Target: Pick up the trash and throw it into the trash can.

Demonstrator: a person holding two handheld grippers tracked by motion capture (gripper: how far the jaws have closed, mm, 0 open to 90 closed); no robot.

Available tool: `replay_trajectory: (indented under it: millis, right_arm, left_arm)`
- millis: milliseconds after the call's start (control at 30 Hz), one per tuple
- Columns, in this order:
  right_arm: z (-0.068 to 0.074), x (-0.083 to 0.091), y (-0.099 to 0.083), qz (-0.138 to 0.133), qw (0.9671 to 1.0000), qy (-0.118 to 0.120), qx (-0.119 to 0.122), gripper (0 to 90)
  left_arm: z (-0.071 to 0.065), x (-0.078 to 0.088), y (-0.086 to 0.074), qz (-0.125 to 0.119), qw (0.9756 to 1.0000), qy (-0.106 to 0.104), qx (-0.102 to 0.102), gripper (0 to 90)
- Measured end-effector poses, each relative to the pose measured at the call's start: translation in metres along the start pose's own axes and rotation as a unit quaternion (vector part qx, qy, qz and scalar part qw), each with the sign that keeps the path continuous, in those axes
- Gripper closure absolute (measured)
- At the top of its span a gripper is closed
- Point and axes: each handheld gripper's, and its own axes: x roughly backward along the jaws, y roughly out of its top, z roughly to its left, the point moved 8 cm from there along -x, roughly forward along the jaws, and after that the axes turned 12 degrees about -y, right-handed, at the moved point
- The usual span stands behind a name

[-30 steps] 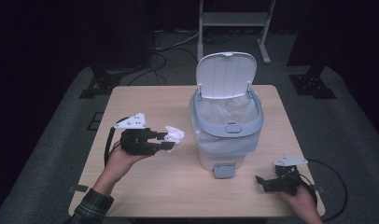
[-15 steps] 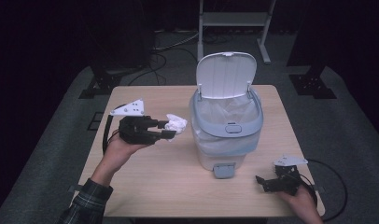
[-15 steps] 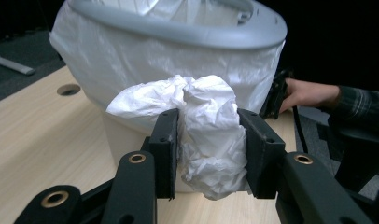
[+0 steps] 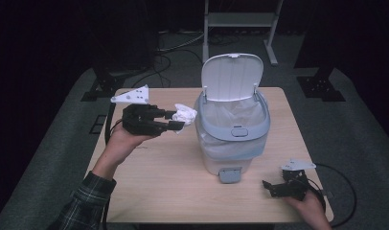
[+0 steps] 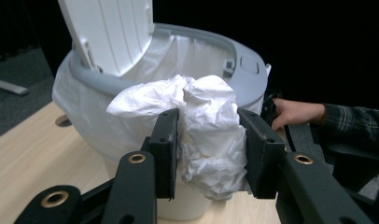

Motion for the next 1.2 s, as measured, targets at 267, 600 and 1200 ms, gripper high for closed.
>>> replay_trajectory:
  millis: [267, 600, 1200]
  right_arm:
    - [0.0, 0.0, 0.0, 0.0, 1.0, 0.0, 0.0, 1.3]
    - [0.0, 0.0, 0.0, 0.0, 1.0, 0.0, 0.0, 1.3]
    - [0.0, 0.0, 0.0, 0.0, 1.0, 0.0, -0.001, 1.3]
  left_arm:
    - [0.002, -0.002, 0.019, -0.005, 0.9999, -0.007, -0.008, 60.7]
    - [0.007, -0.013, 0.039, -0.001, 0.9997, -0.013, -0.019, 60.7]
    - [0.022, -0.051, 0.062, 0.017, 0.9989, -0.013, -0.041, 60.1]
